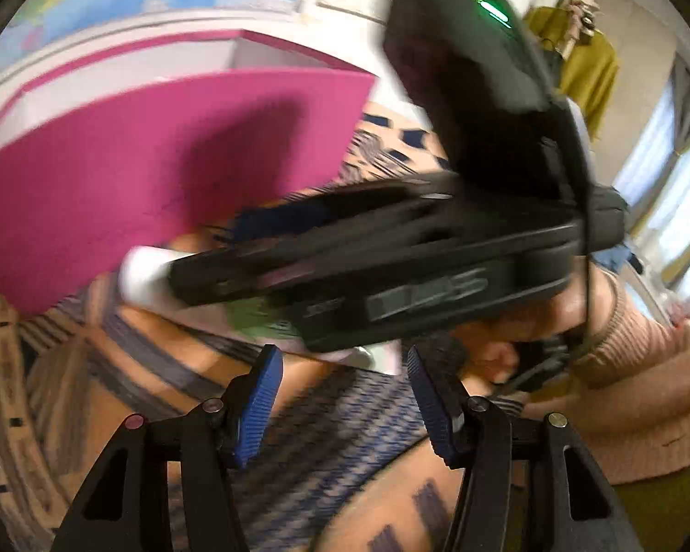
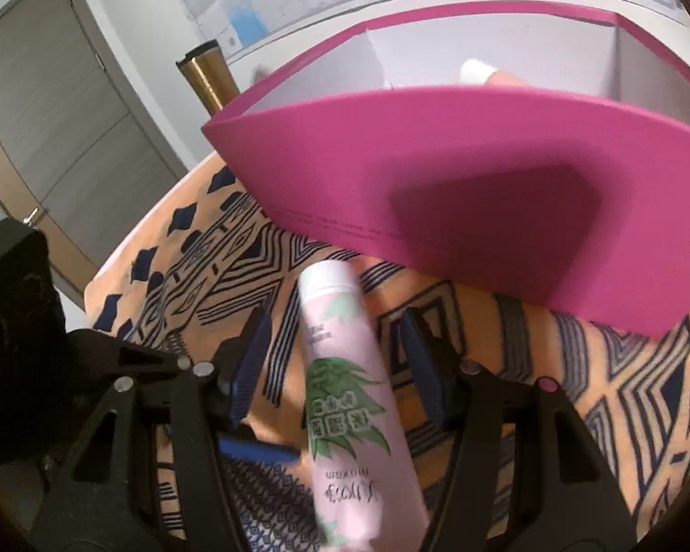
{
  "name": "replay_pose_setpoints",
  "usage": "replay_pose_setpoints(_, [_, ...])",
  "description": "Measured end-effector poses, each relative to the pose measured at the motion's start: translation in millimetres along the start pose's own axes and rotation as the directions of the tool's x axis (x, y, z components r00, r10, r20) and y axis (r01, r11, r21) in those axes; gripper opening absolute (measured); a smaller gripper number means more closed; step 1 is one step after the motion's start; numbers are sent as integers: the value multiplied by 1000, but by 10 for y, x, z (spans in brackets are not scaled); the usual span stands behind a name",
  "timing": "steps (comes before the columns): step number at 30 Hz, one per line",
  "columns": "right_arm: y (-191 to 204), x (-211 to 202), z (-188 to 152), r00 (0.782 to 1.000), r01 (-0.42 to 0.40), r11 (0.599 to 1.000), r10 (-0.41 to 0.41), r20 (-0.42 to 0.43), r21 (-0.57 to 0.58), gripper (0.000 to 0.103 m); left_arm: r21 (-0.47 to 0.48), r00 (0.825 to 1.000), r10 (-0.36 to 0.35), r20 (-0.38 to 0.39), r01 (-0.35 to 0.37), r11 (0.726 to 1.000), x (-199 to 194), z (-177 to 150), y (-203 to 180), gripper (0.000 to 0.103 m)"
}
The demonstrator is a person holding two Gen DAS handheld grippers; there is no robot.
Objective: Organize rigid objects
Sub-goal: 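Grasp the pink-and-white tube across its middle with the right gripper, then lift the held pink-and-white tube up beside the magenta box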
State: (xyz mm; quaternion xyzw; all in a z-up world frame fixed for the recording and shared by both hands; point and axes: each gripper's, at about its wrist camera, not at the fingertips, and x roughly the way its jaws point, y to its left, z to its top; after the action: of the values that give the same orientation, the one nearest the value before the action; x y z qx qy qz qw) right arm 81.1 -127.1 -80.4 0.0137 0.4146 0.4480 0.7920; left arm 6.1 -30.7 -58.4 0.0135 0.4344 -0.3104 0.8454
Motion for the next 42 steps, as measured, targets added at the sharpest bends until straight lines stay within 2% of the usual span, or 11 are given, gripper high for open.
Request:
replay_pose_setpoints(5, [-171,-309,-100,998,30,998,-33,50,63,60,-78,988,144,65,-139,987,-293,36,347,57])
replay_pose_setpoints(10, [-354,-563,-374,999,17,987,-22,31,161,60,-143,969,230,86,-216,966,-387,155,620,57])
replay_pose_setpoints(15, [-370,-722,-671,1000,-3,973,4,-4,229,60,-134,971,227,75,-216,967,-206,330,737,57])
replay_pose_setpoints(19, [-303,-785,-817,998,-51,966,57,-15,254,60,-119,975,220,36,-214,969,-55,337,757,57])
replay_pose_setpoints(26, [-197,-676,-778,995,-89,967,96,-18,238,60,-101,982,188,17,-186,977,-23,327,672,57])
replay_pose_setpoints(27, [-203,-649,-756,995,-89,967,96,-16,240,60,-90,979,202,16,-199,976,18,329,616,58])
replay_pose_setpoints(29, [-222,-628,-718,997,-65,970,70,-12,235,60,-73,975,224,15,-222,972,-12,288,565,59])
replay_pose_setpoints(38, [-432,-612,-482,998,45,973,-53,31,225,60,-76,981,192,-5,-192,978,-41,58,323,59])
replay_pose_setpoints(42, [-466,-555,-418,995,88,976,-96,35,199,61,-107,966,260,11,-257,961,-78,36,310,59])
